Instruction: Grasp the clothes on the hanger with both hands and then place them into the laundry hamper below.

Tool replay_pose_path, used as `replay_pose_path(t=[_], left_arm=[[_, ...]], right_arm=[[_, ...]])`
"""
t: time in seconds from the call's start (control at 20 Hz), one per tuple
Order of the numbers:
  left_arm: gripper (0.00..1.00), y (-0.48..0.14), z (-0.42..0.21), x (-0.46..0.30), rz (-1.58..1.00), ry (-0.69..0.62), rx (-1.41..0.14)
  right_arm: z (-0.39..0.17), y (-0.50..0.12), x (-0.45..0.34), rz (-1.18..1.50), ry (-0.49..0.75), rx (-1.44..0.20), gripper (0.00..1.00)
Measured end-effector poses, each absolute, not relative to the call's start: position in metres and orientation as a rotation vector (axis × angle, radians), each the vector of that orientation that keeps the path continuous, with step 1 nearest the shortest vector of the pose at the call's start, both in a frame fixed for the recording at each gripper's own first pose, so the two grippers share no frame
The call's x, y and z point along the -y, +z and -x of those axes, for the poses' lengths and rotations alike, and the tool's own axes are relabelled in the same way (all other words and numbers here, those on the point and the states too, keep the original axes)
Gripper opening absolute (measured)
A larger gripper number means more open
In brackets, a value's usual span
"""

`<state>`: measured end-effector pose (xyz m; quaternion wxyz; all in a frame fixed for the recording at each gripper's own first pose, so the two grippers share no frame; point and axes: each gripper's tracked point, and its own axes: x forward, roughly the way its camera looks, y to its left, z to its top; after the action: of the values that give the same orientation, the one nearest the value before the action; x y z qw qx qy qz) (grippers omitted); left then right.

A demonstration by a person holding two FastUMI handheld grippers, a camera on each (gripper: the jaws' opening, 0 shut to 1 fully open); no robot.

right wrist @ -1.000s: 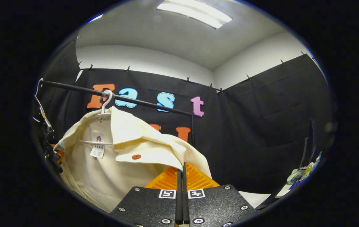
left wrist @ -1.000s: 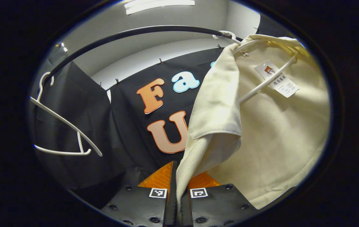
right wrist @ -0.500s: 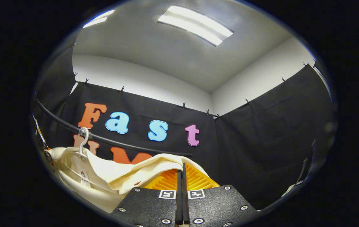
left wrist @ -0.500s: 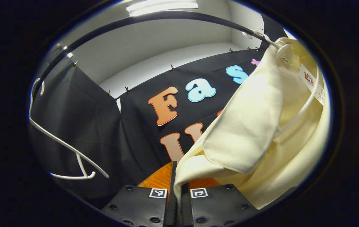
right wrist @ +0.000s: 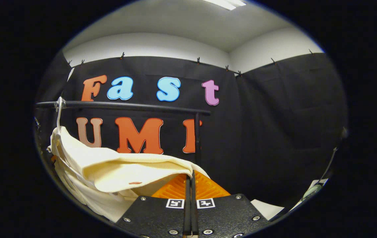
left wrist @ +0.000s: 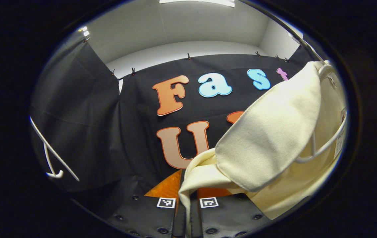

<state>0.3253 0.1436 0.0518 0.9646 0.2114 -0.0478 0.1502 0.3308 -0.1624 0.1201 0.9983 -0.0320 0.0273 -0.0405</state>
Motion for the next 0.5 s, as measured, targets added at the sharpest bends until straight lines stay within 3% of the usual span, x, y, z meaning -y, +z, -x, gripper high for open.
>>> replay_pose_path(t=[0.15,0.5], left_arm=[[0.13,0.043,-0.334,-0.151,-0.400,0.313,0.064],[0.13,0.021,-0.309,-0.193,-0.391,0.378,0.024]], right_arm=[[-0.334,0.066,0.159,0.067,-0.083,-0.126,0.00],[-0.308,0.025,0.123,0.043,-0.023,-0.111,0.00]])
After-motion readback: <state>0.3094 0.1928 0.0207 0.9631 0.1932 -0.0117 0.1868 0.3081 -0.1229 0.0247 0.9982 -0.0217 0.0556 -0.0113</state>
